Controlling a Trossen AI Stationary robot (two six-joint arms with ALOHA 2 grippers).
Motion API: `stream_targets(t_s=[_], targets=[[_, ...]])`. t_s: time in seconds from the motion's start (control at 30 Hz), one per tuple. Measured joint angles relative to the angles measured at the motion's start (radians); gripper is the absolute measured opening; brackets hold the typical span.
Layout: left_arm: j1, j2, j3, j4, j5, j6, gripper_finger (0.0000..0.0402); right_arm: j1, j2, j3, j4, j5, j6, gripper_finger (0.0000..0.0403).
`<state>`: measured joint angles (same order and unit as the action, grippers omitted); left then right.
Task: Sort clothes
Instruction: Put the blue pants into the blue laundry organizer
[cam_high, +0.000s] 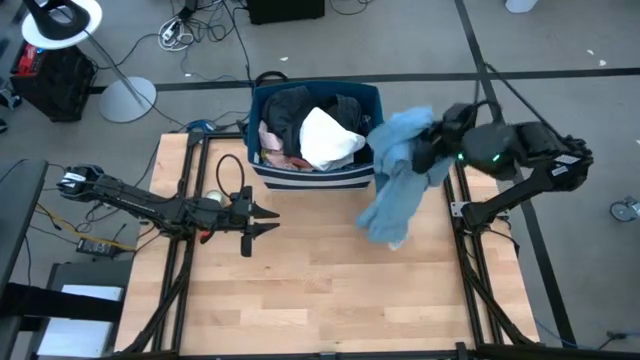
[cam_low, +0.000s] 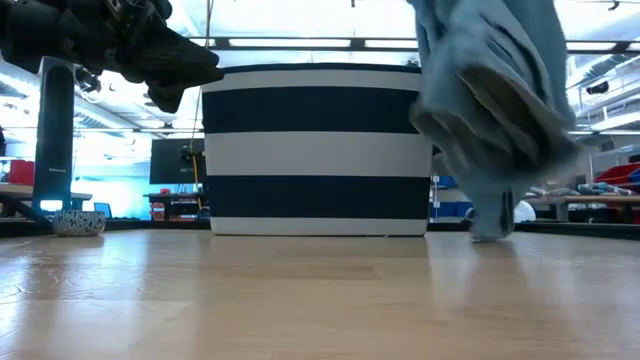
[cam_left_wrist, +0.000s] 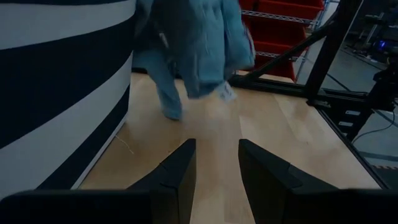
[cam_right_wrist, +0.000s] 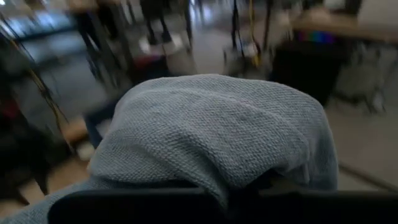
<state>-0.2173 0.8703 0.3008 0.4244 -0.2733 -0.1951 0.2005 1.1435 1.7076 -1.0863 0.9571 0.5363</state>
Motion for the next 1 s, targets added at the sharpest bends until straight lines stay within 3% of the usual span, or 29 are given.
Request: stream_targets(t_s=[0.27,0.4,0.7,1.0], targets=[[0.000,0.000,0.000,0.000,0.000,0.004,0.0127,-0.080,0.018,0.016,0.736,-0.001,-0.602,0.0017],[0.000,0.000,0.000,0.000,0.000,0.005,0.0127,-0.161,0.062,0.016,1.034,-0.114,-0.775,0.0017],[0.000,0.000,0.000,-0.003,0.000,0.011,0.0127,-0.381,0.235,0.016,1.354,-0.518,-0.767,0.0017],[0.000,0.000,0.000,-0.005,0.000,0.028,0.0127,-0.527,0.508,0.192,1.371,-0.811,-0.581,0.0019]])
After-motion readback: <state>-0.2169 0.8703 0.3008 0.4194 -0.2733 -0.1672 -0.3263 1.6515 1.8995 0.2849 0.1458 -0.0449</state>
